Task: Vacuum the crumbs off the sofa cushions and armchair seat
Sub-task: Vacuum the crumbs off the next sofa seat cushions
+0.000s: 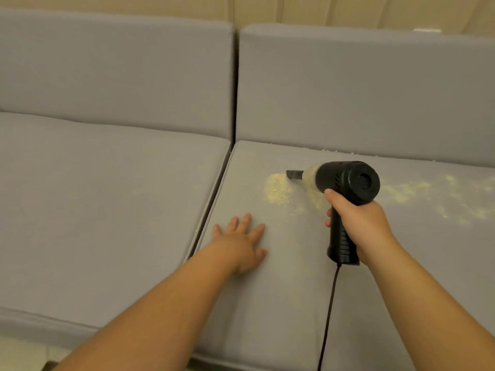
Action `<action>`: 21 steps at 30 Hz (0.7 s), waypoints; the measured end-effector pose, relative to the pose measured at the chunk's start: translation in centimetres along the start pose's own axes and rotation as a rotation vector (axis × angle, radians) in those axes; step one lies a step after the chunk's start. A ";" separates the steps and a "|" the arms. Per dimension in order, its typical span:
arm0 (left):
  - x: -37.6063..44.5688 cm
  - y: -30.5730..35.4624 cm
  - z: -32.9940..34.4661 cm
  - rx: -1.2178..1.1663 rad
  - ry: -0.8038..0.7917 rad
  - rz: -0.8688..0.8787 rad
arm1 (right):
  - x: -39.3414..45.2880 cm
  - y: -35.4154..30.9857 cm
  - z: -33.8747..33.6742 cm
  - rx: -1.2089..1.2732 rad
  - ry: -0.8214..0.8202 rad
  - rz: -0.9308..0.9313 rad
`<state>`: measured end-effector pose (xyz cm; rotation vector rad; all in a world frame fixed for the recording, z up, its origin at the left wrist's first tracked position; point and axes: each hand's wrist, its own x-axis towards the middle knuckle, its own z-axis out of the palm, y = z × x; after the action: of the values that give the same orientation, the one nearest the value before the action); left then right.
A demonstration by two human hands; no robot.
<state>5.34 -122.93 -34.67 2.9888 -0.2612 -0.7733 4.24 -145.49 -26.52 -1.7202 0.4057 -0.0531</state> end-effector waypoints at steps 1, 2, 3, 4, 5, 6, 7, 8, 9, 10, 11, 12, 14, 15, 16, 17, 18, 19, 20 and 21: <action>0.2 0.0 0.1 0.000 -0.009 -0.007 | 0.2 0.1 0.1 -0.006 -0.011 -0.005; 0.4 0.0 0.1 0.002 -0.024 -0.015 | 0.4 0.1 0.2 -0.016 -0.026 -0.010; 0.6 0.2 -0.1 0.003 -0.044 -0.023 | 0.5 0.1 0.2 -0.022 -0.044 -0.012; 0.7 0.3 -0.3 -0.001 -0.065 -0.029 | 0.5 -0.1 0.3 -0.023 -0.061 -0.011; 0.7 0.5 -0.5 -0.011 -0.083 -0.029 | 0.5 -0.2 0.3 -0.023 -0.072 -0.013; 0.8 0.5 -0.7 -0.021 -0.094 -0.026 | 0.5 -0.3 0.3 -0.029 -0.074 -0.024; 0.8 0.6 -0.8 -0.024 -0.099 -0.022 | 0.5 -0.2 0.2 -0.046 -0.066 -0.043; 0.8 0.6 -0.8 -0.020 -0.101 -0.021 | 0.4 -0.2 0.3 -0.070 -0.047 -0.067; 0.7 0.7 -0.7 -0.012 -0.101 -0.024 | 0.3 0.1 0.3 -0.092 -0.027 -0.089; 0.7 0.8 -0.7 -0.004 -0.103 -0.028 | 0.2 0.3 0.4 -0.105 -0.014 -0.101; 0.6 1.0 -0.6 0.001 -0.105 -0.033 | 0.1 0.5 0.4 -0.105 -0.009 -0.106; 0.6 1.2 -0.5 0.002 -0.109 -0.036 | 0.0 0.7 0.6 -0.099 -0.014 -0.106; 0.6 1.4 -0.5 0.007 -0.111 -0.039 | -0.1 0.8 1.2 -0.088 -0.025 -0.097; 0.6 1.4 -0.5 0.011 -0.111 -0.040 | -0.1 0.7 1.6 -0.081 -0.037 -0.093; 0.6 1.4 -0.5 0.015 -0.113 -0.044 | -0.2 0.5 2.1 -0.074 -0.054 -0.091; 0.6 1.5 -0.6 0.014 -0.117 -0.047 | -0.2 0.3 2.5 -0.074 -0.073 -0.096; 0.7 1.5 -0.6 0.010 -0.121 -0.051 | -0.2 0.1 2.9 -0.079 -0.089 -0.102; 0.7 1.6 -0.7 0.007 -0.125 -0.052 | -0.2 -0.1 3.1 -0.083 -0.102 -0.103; 0.7 1.6 -0.7 0.007 -0.126 -0.052 | -0.2 -0.3 3.2 -0.083 -0.111 -0.103; 0.6 1.5 -0.8 0.006 -0.125 -0.049 | -0.1 -0.5 3.1 -0.078 -0.112 -0.103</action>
<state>6.03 -124.52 -34.18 2.9672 -0.1957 -0.9681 5.05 -142.41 -26.58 -1.8111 0.2382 -0.0156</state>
